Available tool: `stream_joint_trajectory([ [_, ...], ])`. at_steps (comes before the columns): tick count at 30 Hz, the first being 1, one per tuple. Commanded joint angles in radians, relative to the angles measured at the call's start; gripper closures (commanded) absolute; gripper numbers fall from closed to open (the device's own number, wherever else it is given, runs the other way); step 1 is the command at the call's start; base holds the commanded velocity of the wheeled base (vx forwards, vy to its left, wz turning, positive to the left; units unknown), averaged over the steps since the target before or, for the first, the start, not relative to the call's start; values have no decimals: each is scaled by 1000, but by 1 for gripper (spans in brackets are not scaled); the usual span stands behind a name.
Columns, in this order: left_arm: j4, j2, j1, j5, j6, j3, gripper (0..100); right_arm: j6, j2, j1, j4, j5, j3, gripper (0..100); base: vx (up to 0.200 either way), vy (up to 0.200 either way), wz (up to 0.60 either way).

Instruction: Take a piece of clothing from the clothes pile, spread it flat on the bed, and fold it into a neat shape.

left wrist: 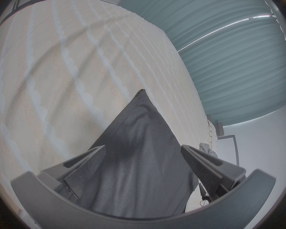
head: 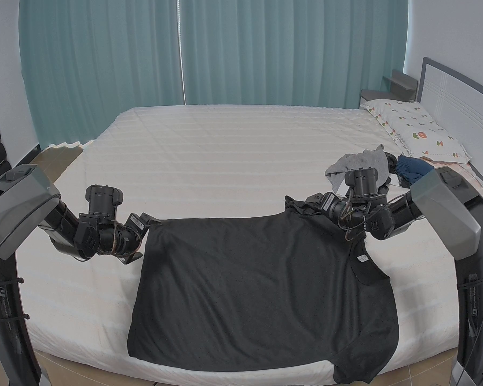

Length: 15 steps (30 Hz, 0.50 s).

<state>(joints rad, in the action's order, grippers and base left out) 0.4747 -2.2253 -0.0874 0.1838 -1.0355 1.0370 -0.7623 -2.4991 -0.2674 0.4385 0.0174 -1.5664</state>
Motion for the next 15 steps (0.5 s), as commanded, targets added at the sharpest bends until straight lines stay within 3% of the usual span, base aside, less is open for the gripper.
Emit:
stream_joint_trajectory([
  [1,5,-4,-2,2,-1,-14,0,-2,-147,1,-60,-65,-165,0,0,0,0],
  [9,7,-5,-5,2,-1,-14,0,40,-149,68,-43,-73,-193,0,0,0,0],
  [15,9,-20,-5,2,2,9,0,126,-113,166,-20,-31,-179,0,0,0,0],
])
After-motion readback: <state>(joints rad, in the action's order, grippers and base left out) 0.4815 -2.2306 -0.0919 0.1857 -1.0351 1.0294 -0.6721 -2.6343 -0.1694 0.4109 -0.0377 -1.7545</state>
